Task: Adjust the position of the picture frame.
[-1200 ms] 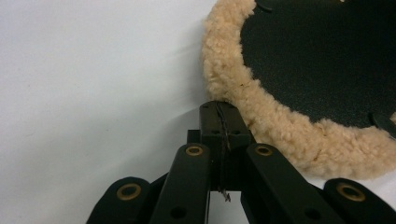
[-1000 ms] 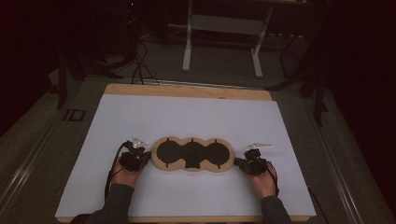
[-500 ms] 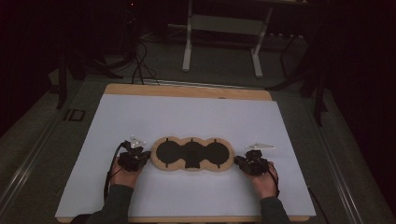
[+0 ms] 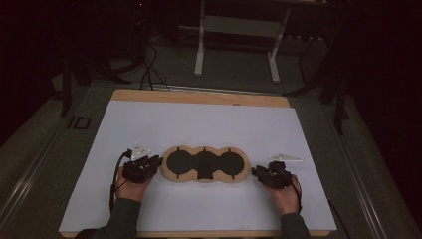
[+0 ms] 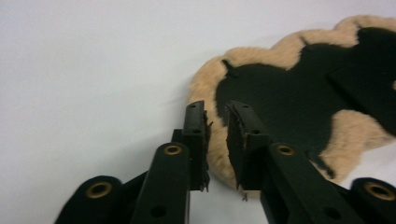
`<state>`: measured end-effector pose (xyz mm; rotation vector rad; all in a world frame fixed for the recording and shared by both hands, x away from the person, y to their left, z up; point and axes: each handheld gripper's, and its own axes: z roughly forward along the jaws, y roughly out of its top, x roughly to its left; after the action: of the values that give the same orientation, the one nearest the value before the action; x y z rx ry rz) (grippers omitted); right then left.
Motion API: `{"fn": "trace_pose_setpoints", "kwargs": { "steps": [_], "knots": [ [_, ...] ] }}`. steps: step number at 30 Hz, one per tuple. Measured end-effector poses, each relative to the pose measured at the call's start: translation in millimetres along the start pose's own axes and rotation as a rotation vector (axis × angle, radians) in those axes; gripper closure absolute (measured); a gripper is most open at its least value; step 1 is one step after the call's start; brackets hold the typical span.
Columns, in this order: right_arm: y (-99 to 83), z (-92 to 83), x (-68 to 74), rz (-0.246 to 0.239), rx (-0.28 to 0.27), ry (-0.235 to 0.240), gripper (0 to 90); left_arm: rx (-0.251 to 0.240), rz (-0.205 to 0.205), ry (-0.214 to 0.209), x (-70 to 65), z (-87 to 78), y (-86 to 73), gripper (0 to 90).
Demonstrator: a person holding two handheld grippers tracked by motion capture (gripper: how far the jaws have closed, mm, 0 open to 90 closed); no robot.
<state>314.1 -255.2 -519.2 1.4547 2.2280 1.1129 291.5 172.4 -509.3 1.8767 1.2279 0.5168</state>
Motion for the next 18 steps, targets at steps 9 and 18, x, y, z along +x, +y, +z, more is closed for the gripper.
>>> {"fn": "trace_pose_setpoints", "kwargs": {
  "steps": [9, 18],
  "knots": [
    [0.3, -2.4, -0.5, 0.006, -0.011, 0.004, 67.6, -0.045, 0.039, -0.054, -12.7, -3.8, 3.1, 66.8],
    [0.7, -2.4, -0.5, 0.006, -0.009, 0.011, 66.1, -0.061, 0.049, -0.143, -23.4, -2.9, 5.1, 62.2]
  ]
}}
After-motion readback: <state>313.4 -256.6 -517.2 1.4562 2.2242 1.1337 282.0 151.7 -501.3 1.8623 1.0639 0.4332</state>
